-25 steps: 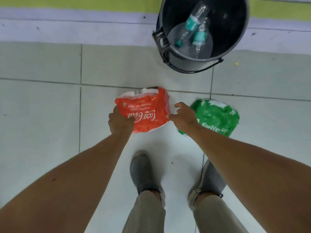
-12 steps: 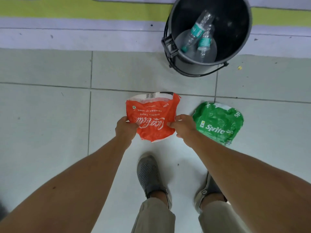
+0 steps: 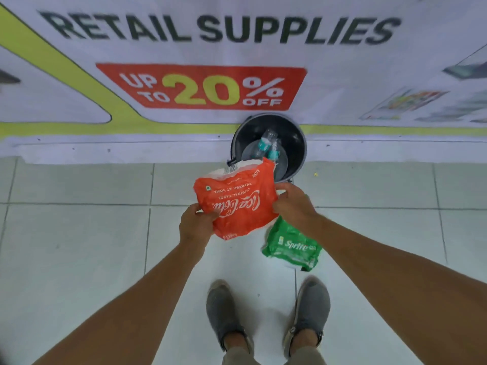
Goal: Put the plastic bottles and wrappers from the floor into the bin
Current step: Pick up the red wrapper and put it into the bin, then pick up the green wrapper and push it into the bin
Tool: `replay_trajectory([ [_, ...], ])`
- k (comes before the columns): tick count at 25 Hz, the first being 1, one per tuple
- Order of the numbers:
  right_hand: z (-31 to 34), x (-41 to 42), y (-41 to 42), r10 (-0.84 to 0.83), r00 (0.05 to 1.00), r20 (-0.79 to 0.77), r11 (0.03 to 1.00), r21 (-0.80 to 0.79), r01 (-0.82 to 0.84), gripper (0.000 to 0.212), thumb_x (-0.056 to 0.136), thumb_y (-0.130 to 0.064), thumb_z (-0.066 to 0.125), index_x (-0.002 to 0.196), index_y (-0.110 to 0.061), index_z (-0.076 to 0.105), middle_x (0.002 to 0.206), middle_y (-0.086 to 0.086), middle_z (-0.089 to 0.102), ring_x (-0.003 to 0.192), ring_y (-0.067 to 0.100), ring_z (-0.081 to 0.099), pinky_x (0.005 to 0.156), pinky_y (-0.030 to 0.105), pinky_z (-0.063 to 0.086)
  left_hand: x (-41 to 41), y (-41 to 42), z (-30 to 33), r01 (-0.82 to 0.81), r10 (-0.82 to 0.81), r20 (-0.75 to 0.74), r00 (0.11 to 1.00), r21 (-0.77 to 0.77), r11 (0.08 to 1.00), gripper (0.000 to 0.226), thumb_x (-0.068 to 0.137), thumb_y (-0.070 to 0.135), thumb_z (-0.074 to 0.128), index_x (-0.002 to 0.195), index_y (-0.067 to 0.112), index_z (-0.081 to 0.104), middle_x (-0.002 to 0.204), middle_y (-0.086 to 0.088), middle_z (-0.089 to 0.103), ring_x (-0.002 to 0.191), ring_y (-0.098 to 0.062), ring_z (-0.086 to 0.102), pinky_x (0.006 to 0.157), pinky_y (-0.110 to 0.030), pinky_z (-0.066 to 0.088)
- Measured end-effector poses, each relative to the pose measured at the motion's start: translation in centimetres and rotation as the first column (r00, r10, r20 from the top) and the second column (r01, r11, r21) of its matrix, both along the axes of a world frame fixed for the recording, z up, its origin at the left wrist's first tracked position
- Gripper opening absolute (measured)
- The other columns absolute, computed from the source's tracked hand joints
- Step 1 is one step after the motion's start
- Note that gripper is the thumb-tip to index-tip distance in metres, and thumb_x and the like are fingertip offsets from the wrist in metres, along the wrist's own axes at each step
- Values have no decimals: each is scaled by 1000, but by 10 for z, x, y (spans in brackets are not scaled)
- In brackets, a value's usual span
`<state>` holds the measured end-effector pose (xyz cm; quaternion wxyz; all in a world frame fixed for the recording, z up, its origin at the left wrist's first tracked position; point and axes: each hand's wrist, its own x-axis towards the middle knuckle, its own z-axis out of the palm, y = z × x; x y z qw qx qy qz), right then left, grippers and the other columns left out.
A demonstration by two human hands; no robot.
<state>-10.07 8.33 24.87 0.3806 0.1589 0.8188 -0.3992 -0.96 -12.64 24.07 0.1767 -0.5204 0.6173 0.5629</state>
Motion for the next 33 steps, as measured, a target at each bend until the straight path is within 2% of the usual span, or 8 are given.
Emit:
replay_trajectory([
  [5,4,-47,19,-93,964,-248,994,26,102,55,86,-10,67,139,-15,57,109,4,65,98,26,62,84,34,47,-73,28,2,-28,26,-27,999,-111,993,43,84,27,85,123,16,68,123,-10,77,106,-36,75,97,-53,62],
  [7,-6,-35,21,-81,933,-350,993,50,105,60,85,-6,64,144,-15,52,129,13,63,106,26,58,86,30,42,-92,40,-7,-40,38,-22,999,-100,994,37,84,29,86,115,20,69,116,-8,77,100,-33,77,92,-48,64],
  [11,-30,-8,14,307,856,-416,951,166,-260,88,84,-6,62,160,-27,22,167,3,27,149,26,30,112,43,41,-118,65,-29,-93,97,-19,995,137,986,26,95,18,74,120,10,72,110,-9,77,94,-23,75,86,-38,65],
  [14,-54,-17,10,633,712,-305,761,416,-498,89,91,-18,61,163,-29,10,173,3,6,159,31,2,122,59,24,-135,79,-36,113,-93,-75,993,335,935,23,105,7,55,112,22,71,108,5,76,97,-8,71,79,-24,55],
  [19,-88,-43,14,788,616,-1,510,562,-652,79,99,-34,50,164,-28,6,173,8,-10,157,37,-18,120,72,3,-149,72,-47,276,-269,-61,961,258,926,38,109,5,42,101,32,67,86,23,76,89,4,69,75,-25,54],
  [23,-80,-21,41,771,611,-182,598,536,-595,81,98,-32,54,164,-26,7,173,11,0,158,37,-5,123,66,10,-121,62,-44,180,-174,-137,975,35,983,36,94,11,59,128,9,70,129,-15,75,124,-36,69,109,-53,53],
  [27,-65,26,91,705,692,-153,663,490,-567,78,95,-22,55,163,-22,17,172,11,11,159,34,7,125,56,17,-53,75,-39,311,-327,-17,945,-260,914,39,89,12,52,115,24,78,106,-1,81,106,-26,74,98,-47,59],
  [33,-132,85,149,131,991,3,940,317,-125,63,94,-18,63,153,-16,43,149,11,53,131,31,54,105,37,44,11,128,-116,582,-574,93,813,-133,803,40,94,11,49,118,28,75,105,5,76,103,-23,72,80,-31,58],
])
